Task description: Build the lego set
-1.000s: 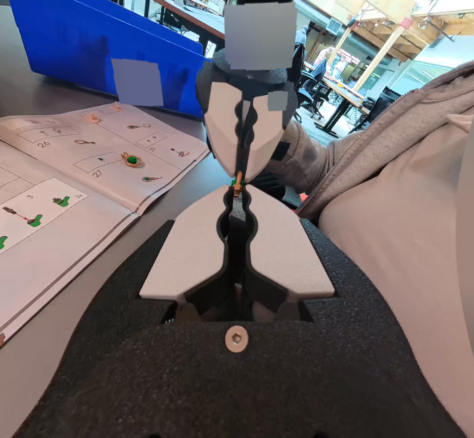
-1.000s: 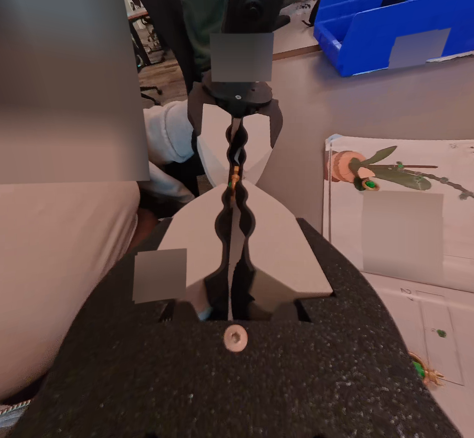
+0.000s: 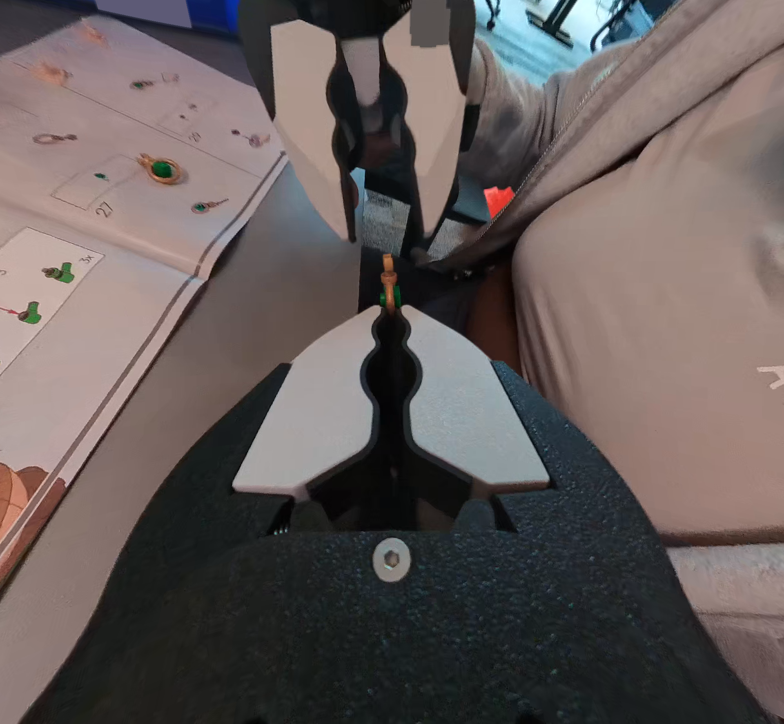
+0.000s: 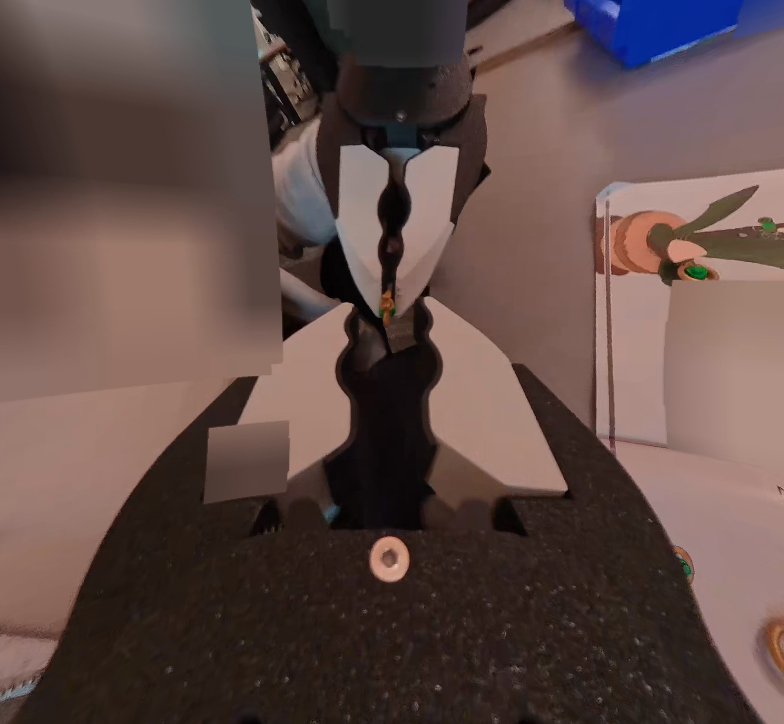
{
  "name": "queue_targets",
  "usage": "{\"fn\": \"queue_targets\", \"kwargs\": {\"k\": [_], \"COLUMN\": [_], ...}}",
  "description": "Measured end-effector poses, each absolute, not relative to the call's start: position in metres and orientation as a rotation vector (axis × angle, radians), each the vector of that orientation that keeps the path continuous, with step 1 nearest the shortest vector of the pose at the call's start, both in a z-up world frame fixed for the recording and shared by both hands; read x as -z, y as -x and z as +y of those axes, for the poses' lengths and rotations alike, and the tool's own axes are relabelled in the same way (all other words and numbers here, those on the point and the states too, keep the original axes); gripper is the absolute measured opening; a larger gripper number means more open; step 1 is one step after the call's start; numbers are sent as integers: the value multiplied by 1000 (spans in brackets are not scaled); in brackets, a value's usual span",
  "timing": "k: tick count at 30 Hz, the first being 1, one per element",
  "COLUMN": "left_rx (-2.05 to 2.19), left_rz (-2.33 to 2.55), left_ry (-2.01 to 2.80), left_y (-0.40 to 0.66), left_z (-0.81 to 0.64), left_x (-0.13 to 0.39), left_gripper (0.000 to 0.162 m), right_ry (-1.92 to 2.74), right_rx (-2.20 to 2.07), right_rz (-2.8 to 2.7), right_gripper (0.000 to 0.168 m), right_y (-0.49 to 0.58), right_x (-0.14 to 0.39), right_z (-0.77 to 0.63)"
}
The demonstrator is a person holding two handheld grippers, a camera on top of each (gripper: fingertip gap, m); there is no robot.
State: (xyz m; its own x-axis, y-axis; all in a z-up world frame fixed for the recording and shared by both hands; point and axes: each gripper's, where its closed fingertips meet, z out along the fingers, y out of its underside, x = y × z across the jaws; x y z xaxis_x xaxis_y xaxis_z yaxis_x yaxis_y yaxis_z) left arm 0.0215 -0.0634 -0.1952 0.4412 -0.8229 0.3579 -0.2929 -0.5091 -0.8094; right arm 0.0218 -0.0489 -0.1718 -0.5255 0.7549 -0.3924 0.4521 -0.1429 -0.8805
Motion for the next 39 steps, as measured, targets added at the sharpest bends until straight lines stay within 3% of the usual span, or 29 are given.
{"fn": "queue_targets", "kwargs": {"k": [1,9,13,15,19,24,29,39], "left_rx": [995,936,739,420,-143,-225,-214,-258], "left_rz": [958,1014,1019,962,914,873,916,1010], "left_ry": [2033,2042,1907,1718,1365,1310,1288,1286], "left_y": [-22,-22,-13,-4,-2,-13,-13,-14], "left_z": [-64,-62,-47,-26,-11,-5,-9,-11], "left_x": [198,201,192,175,148,147,143,149], "left_gripper": [3,3,5,34,53,46,29,19], "right_ry": [1391,1407,1440,1478,1498,1476,1521,1544], "right_rx": [-1696,-1732,-1906,-2153,-2494,-2653,-2649,-2659], "right_rz": [-1884,-1942,-1688,-1372,-823,-679,-666,-687], "right_gripper": [24,14,7,5,5,5,5,5], "right_y": [-20,-15,-10,-8,-8,-6,-7,-9], "right_x": [175,190,174,153,136,134,141,144], "right_z": [-49,-61,-49,-33,-6,-16,-17,-19]}}
